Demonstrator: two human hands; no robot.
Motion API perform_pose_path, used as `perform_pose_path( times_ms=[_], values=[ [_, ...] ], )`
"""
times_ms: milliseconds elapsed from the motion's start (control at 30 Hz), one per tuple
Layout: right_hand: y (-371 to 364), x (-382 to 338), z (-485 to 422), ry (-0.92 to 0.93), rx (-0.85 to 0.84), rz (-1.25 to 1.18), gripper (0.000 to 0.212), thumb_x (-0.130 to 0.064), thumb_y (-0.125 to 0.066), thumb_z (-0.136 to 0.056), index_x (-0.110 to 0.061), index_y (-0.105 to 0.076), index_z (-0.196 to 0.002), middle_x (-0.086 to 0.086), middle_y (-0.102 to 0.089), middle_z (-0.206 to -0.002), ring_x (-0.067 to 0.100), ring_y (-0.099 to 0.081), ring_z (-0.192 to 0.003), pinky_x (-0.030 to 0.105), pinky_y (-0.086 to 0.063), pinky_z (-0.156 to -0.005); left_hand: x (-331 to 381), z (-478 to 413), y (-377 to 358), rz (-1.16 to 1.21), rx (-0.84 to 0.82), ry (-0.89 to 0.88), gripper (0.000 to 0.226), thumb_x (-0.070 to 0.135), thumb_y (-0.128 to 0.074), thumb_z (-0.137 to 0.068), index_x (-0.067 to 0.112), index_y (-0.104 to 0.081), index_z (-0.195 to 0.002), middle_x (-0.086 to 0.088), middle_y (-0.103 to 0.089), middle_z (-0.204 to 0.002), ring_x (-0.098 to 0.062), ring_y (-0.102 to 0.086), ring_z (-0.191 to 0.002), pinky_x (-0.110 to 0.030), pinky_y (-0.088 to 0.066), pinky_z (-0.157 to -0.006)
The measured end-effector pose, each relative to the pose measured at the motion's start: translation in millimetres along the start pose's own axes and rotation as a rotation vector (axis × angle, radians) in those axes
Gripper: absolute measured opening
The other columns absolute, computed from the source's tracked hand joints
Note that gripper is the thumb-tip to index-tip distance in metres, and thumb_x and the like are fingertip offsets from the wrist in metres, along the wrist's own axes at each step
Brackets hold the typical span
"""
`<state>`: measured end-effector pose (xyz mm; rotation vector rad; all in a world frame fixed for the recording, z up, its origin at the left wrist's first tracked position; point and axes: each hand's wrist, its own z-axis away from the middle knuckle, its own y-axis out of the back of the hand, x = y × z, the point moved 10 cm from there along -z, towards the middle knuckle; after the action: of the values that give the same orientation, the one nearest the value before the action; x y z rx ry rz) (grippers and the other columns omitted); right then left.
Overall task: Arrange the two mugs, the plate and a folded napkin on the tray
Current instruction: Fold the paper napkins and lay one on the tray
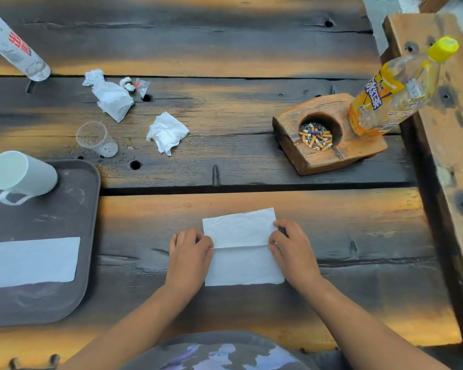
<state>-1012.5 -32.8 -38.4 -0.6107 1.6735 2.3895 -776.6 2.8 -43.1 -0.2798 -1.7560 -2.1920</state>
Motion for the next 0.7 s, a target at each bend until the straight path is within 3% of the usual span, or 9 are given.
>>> perform_pose_path(
  times_ms=[133,267,367,433,533,633,700],
  values=[
    [5,-5,1,0.041,0.015,-0.018,0.005,-0.011,-0.065,-0.094,-0.012,-0.064,-0.09,0.005,-0.057,-0.138,0.025,-0.047,-0.135,0.04,-0.043,-0.109,0,-2,4,0.085,-0.032,0.026,0.004,0.017,-0.068,-0.095,0.017,-0.072,-0.092,0.002,-0.058,-0.099,-0.022,-0.053,-0.098,-0.041,-0.039,-0.103],
    [16,-12,6,0.084,0.042,-0.074,0.01,-0.008,-0.065,-0.091,-0.015,-0.06,-0.086,0.001,-0.065,-0.129,0.021,-0.05,-0.133,0.032,-0.038,-0.107,3,-1,15,0.191,-0.021,0.027,0.007,0.013,-0.064,-0.096,0.015,-0.07,-0.092,0.004,-0.057,-0.099,-0.018,-0.052,-0.097,-0.035,-0.04,-0.098],
    [23,-14,8,0.061,0.047,-0.131,0.009,-0.006,-0.062,-0.09,-0.014,-0.06,-0.09,0.002,-0.069,-0.104,0.023,-0.062,-0.103,0.031,-0.048,-0.087,12,0,25,0.223,-0.024,0.002,0.009,0.011,-0.06,-0.097,0.013,-0.067,-0.092,0.003,-0.057,-0.097,-0.019,-0.052,-0.095,-0.035,-0.041,-0.092],
    [29,-11,10,0.012,0.069,-0.194,0.008,-0.009,-0.061,-0.091,-0.017,-0.06,-0.092,0.0,-0.069,-0.099,0.017,-0.059,-0.084,0.034,-0.049,-0.075,17,0,33,0.268,-0.019,-0.018,0.009,0.009,-0.06,-0.096,0.014,-0.064,-0.089,0.003,-0.055,-0.096,-0.018,-0.052,-0.091,-0.034,-0.044,-0.087],
    [38,-7,14,-0.053,0.113,-0.302,0.01,-0.013,-0.061,-0.091,-0.023,-0.059,-0.093,-0.005,-0.07,-0.099,0.016,-0.061,-0.084,0.037,-0.05,-0.074,22,-1,42,0.384,-0.024,-0.042,0.016,0.008,-0.06,-0.094,0.021,-0.057,-0.085,0.006,-0.057,-0.098,-0.011,-0.056,-0.089,-0.025,-0.045,-0.078],
    [49,-5,18,-0.104,0.147,-0.403,0.017,-0.019,-0.062,-0.091,-0.031,-0.052,-0.086,-0.01,-0.074,-0.097,0.021,-0.066,-0.083,0.039,-0.051,-0.074,14,-1,46,0.633,-0.039,0.049,0.025,0.005,-0.062,-0.092,0.026,-0.054,-0.081,0.016,-0.069,-0.106,0.004,-0.061,-0.103,-0.011,-0.041,-0.085],
    [59,-6,24,-0.124,0.19,-0.503,0.015,-0.019,-0.062,-0.089,-0.031,-0.053,-0.084,-0.015,-0.075,-0.095,0.02,-0.068,-0.082,0.039,-0.052,-0.076,11,2,47,0.775,-0.067,0.12,0.028,0.001,-0.062,-0.091,0.025,-0.055,-0.078,0.018,-0.072,-0.109,0.002,-0.062,-0.112,-0.018,-0.042,-0.093]
  ],
)
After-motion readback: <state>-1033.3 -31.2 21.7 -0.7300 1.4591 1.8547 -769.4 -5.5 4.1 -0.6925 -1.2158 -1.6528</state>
